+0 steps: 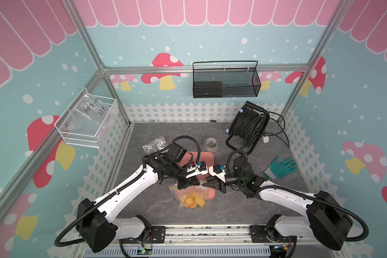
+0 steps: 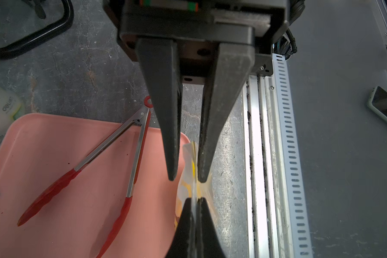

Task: Put the cookies into a resealable bag to prevent moisture
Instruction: Close the ziploc bag at the center of the board.

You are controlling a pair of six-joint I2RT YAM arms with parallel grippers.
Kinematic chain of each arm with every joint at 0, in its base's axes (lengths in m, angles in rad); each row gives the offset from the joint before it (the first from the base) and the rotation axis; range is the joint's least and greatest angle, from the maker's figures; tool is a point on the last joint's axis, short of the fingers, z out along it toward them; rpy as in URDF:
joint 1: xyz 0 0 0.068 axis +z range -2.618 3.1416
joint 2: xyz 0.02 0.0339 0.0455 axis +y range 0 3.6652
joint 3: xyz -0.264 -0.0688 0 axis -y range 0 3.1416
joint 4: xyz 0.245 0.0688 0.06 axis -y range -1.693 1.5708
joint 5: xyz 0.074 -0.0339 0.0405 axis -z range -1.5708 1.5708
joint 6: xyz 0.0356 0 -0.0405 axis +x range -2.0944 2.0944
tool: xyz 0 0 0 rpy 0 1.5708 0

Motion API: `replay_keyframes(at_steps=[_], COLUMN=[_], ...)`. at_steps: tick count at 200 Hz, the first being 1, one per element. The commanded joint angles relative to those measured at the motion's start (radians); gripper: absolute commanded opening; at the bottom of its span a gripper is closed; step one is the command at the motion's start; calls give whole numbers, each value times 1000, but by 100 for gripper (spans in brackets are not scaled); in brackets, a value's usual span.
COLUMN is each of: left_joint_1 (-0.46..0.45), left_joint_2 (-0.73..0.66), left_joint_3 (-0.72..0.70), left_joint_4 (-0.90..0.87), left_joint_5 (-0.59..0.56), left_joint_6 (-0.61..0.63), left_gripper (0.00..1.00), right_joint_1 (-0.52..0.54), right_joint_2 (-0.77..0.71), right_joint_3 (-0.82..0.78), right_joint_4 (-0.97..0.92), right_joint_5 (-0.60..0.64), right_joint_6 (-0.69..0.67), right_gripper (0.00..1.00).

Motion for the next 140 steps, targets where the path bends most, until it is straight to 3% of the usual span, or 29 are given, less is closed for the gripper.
replay_keyframes(at_steps=[1, 71, 86, 104, 140], left_joint_1=[6, 27, 34, 33, 34], left_joint_2=[18, 42, 41, 49, 69], left_joint_3=[40, 54, 48, 37, 10], left_joint_4=[-26, -25, -26, -25, -10], left_joint_5=[42, 83, 85, 76, 57], left_joint_6=[-3, -28, -31, -26, 1], left_gripper=[0, 0, 5, 27, 30], right_joint_1=[-6, -6, -5, -10, -16], right_joint_2=[-6, 40, 33, 22, 14], right_joint_3=[-20, -9, -14, -21, -34], right_joint_4=[96, 124, 119, 113, 115], right_joint_5=[-37, -77, -65, -59, -65], right_joint_6=[59, 87, 83, 85, 96], right_gripper=[21, 0, 0, 0, 0])
